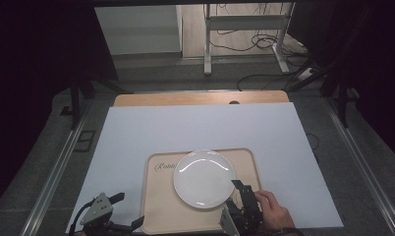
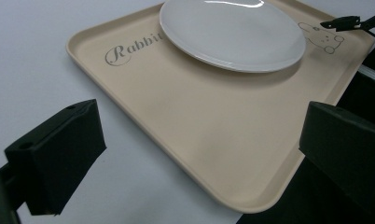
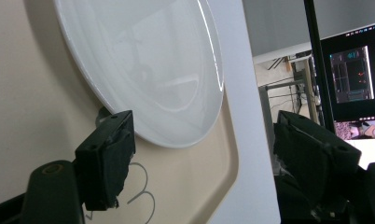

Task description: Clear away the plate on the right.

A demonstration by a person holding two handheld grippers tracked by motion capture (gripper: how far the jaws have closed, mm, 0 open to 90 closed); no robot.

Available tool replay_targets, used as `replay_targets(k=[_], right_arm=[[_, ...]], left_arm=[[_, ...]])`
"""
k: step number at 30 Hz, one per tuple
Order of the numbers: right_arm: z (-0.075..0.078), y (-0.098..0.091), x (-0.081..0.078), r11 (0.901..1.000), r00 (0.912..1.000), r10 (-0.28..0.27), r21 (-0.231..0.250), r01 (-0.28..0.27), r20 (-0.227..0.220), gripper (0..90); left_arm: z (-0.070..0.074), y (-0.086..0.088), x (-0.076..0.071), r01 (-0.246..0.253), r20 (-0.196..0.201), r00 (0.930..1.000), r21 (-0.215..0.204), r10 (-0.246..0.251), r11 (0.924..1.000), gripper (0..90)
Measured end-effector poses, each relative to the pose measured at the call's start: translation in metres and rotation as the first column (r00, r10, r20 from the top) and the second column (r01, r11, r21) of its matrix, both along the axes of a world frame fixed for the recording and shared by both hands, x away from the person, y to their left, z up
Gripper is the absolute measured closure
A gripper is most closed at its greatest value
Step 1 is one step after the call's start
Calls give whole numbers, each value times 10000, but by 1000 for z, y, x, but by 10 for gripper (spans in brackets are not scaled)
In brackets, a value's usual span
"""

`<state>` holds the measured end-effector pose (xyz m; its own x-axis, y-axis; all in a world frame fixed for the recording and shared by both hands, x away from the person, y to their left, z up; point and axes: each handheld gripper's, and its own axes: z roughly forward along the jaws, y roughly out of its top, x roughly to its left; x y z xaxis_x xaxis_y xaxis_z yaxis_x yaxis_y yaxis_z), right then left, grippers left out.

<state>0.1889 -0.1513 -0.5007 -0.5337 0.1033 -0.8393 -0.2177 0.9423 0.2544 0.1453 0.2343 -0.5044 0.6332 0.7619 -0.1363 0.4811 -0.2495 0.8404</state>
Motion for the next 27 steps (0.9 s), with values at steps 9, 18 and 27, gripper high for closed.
replay_targets(k=[9, 18, 27], right_arm=[[5, -6, 4, 9980, 9976, -291, 544, 325, -628, 143], [13, -15, 7, 9863, 9860, -562, 1450, 793, -1567, 78], [21, -28, 10, 9675, 9745, -804, 2189, 1268, -2094, 36]], left_arm=[[0, 0, 0, -3, -3, 10000, 8, 3, 10000, 0], [0, 0, 0, 0, -5, 10000, 10, 0, 10000, 0], [0, 0, 0, 7, -1, 10000, 32, -7, 10000, 0]])
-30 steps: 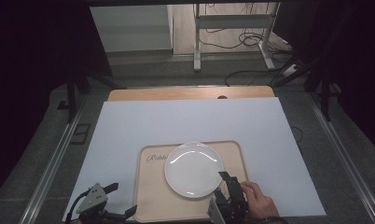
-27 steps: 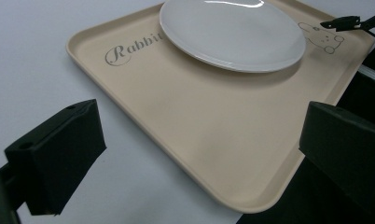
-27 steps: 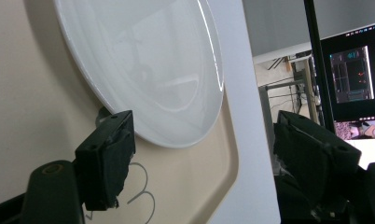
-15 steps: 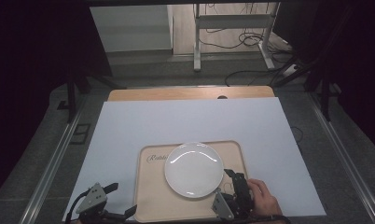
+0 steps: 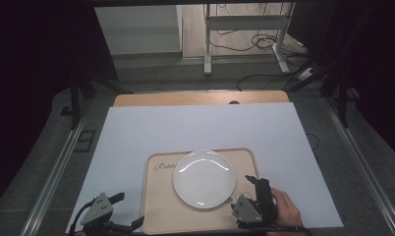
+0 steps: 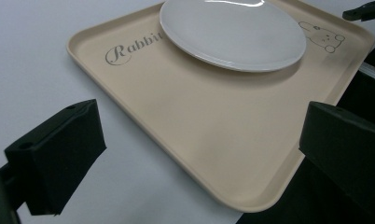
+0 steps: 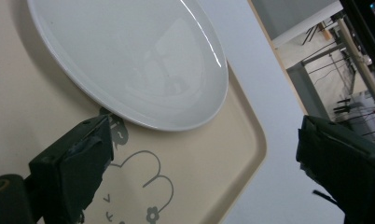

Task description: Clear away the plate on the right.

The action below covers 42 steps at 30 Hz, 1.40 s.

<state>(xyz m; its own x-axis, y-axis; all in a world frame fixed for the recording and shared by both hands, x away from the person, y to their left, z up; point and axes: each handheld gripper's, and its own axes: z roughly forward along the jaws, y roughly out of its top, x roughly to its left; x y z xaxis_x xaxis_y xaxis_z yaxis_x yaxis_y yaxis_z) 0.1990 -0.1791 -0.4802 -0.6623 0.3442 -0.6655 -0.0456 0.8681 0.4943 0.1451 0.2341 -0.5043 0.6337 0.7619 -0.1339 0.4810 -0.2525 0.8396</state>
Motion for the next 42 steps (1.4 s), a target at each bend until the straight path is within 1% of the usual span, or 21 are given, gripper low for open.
replay_targets(k=[7, 9, 16, 21, 29, 35, 38, 42], right_arm=[[1, -9, 3, 9985, 9990, -299, 439, 313, -318, 11], [2, -12, 4, 9972, 9978, -399, 610, 432, -537, 8], [5, -22, 10, 9883, 9919, -748, 1248, 875, -1029, 3], [5, -30, 13, 9814, 9858, -969, 1519, 1176, -1370, 2], [5, -44, 20, 9664, 9748, -1343, 1942, 1686, -1781, 0], [7, -55, 23, 9479, 9611, -1579, 2380, 2118, -2265, 0], [7, -59, 25, 9416, 9571, -1615, 2528, 2224, -2404, 0], [9, -66, 26, 9302, 9505, -1679, 2773, 2406, -2615, 0]], left_arm=[[0, 0, 0, -29, 0, 10000, -25, 29, 10000, 0], [0, 0, 0, -29, 3, 10000, -22, 29, 10000, 0], [0, 0, 0, -22, -2, 10000, -7, 22, 10000, 0], [0, 0, 0, -20, -1, 10000, -7, 20, 10000, 0], [0, 0, 0, -17, -5, 10000, -9, 17, 10000, 0], [0, 0, 0, -3, 3, 10000, -3, 3, 10000, 0], [0, 0, 0, -3, -3, 10000, -5, 3, 10000, 0], [0, 0, 0, -10, -6, 10000, -11, 10, 10000, 0]])
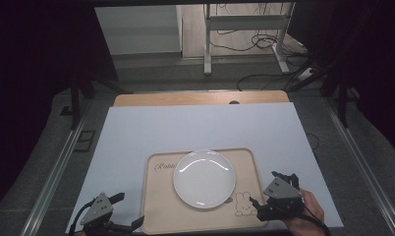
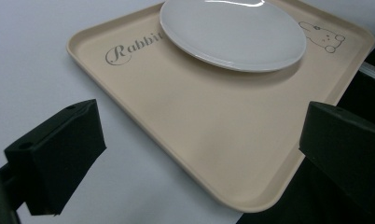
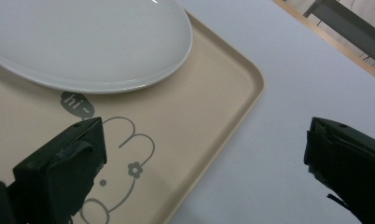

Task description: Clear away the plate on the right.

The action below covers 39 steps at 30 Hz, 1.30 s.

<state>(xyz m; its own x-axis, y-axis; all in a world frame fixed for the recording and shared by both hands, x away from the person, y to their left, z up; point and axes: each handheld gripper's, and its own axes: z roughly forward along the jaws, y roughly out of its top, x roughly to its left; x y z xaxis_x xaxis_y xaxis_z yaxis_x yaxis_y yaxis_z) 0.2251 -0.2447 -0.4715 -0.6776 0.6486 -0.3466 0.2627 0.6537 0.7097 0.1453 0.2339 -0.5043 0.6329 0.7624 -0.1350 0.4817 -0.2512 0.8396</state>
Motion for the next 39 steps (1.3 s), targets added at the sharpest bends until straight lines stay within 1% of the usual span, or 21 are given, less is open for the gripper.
replay_targets(k=[6, 10, 13, 19, 24, 31, 39], right_arm=[[2, -10, 2, 9986, 9994, -225, 477, 238, -281, 0], [3, -18, 2, 9959, 9981, -423, 785, 457, -446, 0], [4, -24, 2, 9943, 9969, -590, 853, 633, -526, 0], [6, -35, 1, 9878, 9935, -899, 1209, 979, -703, 0], [6, -45, -1, 9831, 9902, -1123, 1357, 1229, -830, 0], [6, -61, -5, 9740, 9848, -1457, 1609, 1594, -941, 0], [3, -75, -8, 9701, 9808, -1652, 1622, 1805, -1035, 0]], left_arm=[[0, 0, 0, -7, 1, 10000, -15, 7, 10000, 0], [0, 0, 0, -8, 2, 10000, -37, 8, 10000, 0], [0, 0, 0, -5, 3, 10000, -41, 5, 10000, 0], [0, 1, 0, -11, -4, 10000, -59, 11, 10000, 0], [0, 1, 0, -12, -9, 10000, -71, 12, 10000, 0], [0, 1, 0, -10, -9, 10000, -70, 10, 10000, 0], [0, 1, 0, -7, -12, 10000, -66, 7, 10000, 0]])
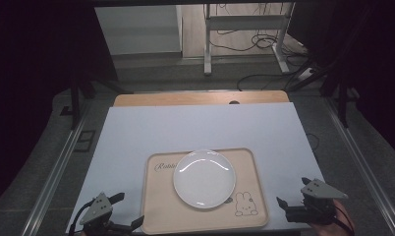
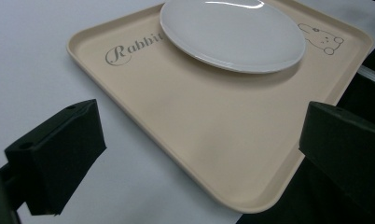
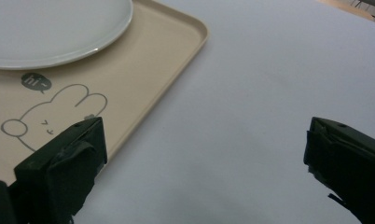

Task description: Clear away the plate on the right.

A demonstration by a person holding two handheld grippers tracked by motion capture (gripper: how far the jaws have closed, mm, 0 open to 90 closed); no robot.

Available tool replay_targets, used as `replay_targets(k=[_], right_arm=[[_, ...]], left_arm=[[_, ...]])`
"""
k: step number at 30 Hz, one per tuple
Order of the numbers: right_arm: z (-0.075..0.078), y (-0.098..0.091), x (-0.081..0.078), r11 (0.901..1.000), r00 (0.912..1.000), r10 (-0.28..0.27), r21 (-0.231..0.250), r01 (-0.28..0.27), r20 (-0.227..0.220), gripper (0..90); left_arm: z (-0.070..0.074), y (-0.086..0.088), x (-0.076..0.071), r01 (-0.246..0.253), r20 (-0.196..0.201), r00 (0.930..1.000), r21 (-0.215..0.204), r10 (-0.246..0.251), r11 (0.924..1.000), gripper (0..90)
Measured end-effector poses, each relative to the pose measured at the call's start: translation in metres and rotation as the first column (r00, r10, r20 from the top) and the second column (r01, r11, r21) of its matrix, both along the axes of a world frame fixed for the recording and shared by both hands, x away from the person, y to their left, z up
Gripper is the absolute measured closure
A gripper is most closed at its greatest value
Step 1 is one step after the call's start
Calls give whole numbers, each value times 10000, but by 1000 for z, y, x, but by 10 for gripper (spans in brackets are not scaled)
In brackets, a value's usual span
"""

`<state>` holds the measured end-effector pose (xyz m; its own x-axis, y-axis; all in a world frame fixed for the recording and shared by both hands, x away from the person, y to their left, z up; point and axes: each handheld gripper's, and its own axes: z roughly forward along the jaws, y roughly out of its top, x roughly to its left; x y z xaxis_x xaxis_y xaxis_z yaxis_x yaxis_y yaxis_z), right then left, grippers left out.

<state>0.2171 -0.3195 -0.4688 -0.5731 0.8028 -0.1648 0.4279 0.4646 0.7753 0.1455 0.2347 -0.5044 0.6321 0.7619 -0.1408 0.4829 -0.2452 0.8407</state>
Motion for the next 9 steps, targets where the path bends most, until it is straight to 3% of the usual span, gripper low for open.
replay_targets(k=[9], right_arm=[[-5, -10, -1, 9997, 9993, -248, -30, 247, -278, 0]], left_arm=[[0, 0, 1, 17, -18, 10000, 9, -17, 10000, 0]])
